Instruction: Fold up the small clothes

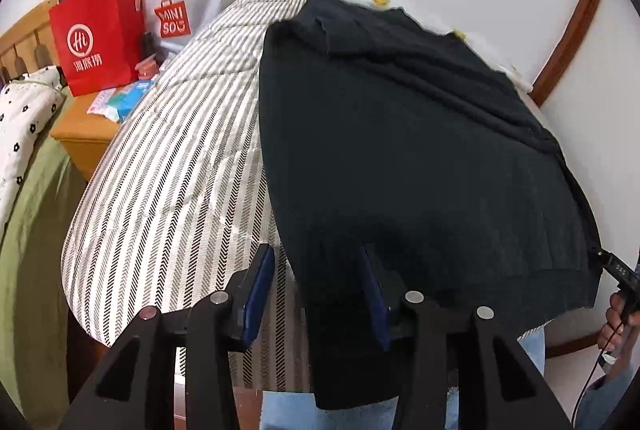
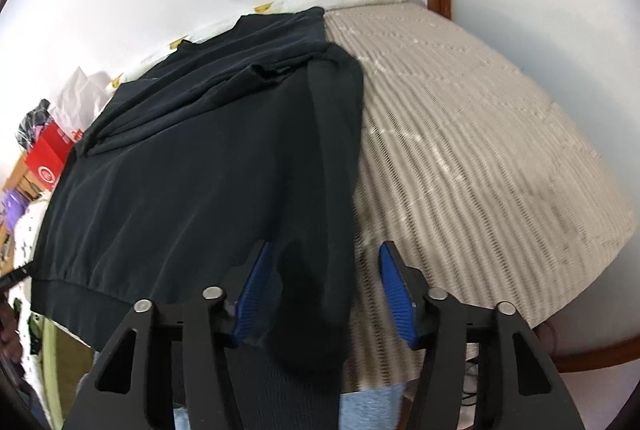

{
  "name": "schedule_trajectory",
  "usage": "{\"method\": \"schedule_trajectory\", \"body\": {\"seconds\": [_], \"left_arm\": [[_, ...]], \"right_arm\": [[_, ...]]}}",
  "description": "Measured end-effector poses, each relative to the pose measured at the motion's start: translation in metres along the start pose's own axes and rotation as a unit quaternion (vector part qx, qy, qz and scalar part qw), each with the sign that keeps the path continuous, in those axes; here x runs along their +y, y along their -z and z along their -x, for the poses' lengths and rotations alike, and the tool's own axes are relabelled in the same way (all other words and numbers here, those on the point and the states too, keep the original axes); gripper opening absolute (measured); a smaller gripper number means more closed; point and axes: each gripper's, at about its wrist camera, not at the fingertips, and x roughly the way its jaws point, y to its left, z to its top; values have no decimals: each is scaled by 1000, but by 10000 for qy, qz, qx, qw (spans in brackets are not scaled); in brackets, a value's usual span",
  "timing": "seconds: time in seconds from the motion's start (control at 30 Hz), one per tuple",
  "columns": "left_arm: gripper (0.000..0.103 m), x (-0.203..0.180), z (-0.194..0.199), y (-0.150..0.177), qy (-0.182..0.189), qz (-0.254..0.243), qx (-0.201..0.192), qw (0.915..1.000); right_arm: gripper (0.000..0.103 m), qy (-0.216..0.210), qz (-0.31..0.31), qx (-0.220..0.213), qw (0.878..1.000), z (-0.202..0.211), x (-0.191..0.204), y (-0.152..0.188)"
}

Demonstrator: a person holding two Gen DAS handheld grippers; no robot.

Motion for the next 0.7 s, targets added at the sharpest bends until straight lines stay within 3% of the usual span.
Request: {"method": "schedule_trajectory", "body": {"seconds": [0.13,0.3,0.37,0.5,0.7], "left_arm": [[41,0,0,2,87,88,-26,9999],[38,-21,-4,4,-290,-260,-7,9992],[29,-29,-5,3,-433,-497,59,9978],[18,-23,0,1,-92,-434,87,9990],[17,-13,38,11,777,-384,-176,9961]], "right_arm": [[44,203,287,-78,9994,-2,14,5],[40,287,456,-165,9984,-6,29,8],[15,317,665,-168,9971,-7,36,8],[7,135,594,-227,9979,0,26,4],[6,-259,465,-341,9980,34,1,5]]}}
